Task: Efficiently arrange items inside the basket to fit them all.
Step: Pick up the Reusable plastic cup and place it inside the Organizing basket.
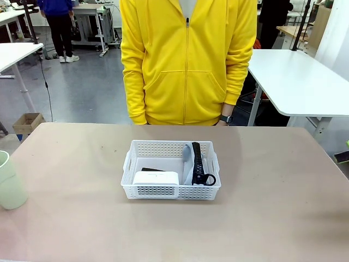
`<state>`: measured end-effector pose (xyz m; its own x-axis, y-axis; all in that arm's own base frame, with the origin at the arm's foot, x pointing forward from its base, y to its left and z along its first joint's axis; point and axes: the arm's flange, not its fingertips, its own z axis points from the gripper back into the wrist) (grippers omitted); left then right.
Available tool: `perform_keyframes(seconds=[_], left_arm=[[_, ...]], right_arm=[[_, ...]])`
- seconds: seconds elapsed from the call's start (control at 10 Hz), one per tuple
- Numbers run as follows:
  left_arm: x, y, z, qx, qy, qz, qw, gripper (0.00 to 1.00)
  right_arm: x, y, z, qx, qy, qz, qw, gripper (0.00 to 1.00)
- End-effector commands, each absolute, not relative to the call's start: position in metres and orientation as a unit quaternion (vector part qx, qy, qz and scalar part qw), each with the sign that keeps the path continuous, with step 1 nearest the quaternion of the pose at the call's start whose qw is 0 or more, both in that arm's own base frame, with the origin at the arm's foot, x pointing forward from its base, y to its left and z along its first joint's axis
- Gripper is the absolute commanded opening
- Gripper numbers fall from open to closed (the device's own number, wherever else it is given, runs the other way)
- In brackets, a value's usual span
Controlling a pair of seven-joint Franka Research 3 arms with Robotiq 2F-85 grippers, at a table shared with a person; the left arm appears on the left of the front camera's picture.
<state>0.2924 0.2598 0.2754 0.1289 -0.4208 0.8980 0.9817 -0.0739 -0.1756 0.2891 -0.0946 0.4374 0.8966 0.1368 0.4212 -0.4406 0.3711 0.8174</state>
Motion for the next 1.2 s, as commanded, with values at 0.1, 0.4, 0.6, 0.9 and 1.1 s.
perform_keyframes(seconds=[0.1, 0.4, 0.6, 0.9, 1.1], left_arm=[[0.264, 0.273, 0.235, -0.453, -0.299, -0.594, 0.594, 1.0], [0.266, 0.265, 0.23, -0.464, -0.287, -0.592, 0.593, 1.0], [0.267, 0.261, 0.23, -0.475, -0.282, -0.585, 0.594, 1.0], [0.272, 0.243, 0.235, -0.484, -0.283, -0.549, 0.62, 1.0], [0.274, 0.226, 0.244, -0.463, -0.317, -0.534, 0.632, 1.0]], right_arm=[[0.289, -0.093, 0.442, 0.541, -0.144, 0.167, 0.812, 1.0], [0.289, -0.093, 0.442, 0.541, -0.144, 0.167, 0.812, 1.0], [0.289, -0.093, 0.442, 0.541, -0.144, 0.167, 0.812, 1.0], [0.289, -0.093, 0.442, 0.541, -0.144, 0.167, 0.812, 1.0], [0.289, -0.093, 0.442, 0.541, -0.144, 0.167, 0.812, 1.0]])
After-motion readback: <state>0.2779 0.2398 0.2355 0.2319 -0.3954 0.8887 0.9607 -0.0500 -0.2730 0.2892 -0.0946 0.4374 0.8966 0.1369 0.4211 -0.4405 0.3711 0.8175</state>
